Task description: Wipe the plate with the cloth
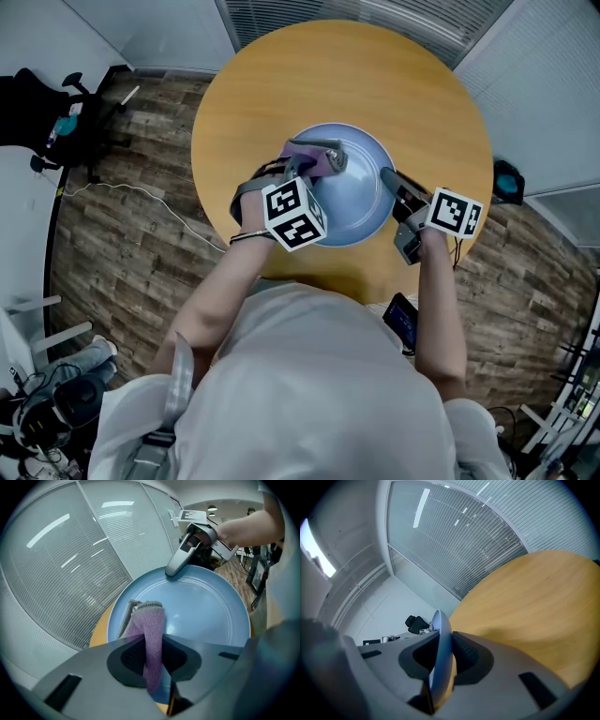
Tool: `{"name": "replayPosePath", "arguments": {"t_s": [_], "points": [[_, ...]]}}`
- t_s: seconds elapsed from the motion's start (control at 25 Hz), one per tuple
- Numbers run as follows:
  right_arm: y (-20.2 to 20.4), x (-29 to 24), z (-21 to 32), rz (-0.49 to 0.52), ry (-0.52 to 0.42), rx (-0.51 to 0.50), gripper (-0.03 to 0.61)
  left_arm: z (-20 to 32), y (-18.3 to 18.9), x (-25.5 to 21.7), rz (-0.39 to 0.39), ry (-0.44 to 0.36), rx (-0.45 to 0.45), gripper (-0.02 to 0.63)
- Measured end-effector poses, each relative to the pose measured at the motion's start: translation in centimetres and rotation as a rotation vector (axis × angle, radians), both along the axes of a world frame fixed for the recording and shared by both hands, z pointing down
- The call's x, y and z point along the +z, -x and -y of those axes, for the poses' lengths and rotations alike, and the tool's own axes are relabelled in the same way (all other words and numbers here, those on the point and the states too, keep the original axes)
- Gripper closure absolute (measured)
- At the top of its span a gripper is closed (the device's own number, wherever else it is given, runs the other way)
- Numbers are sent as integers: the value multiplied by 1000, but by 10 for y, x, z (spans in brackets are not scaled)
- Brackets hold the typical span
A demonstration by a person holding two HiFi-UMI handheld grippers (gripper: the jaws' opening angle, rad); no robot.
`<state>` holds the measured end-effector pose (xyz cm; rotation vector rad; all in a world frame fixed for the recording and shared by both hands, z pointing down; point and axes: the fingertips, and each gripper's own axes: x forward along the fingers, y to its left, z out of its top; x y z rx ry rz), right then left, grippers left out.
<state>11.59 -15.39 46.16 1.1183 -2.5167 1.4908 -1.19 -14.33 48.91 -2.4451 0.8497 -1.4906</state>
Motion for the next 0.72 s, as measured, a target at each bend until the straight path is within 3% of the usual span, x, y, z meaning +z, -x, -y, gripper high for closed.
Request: {"name": "replayPosePath", "arguments": {"t_s": [0.4, 0.72], "points": [[4, -4, 1, 25, -14, 6, 502, -5, -22, -9, -49, 15, 22, 544], [6, -4, 0, 31, -3, 19, 502, -11, -46, -18, -37, -13, 92, 545]]}}
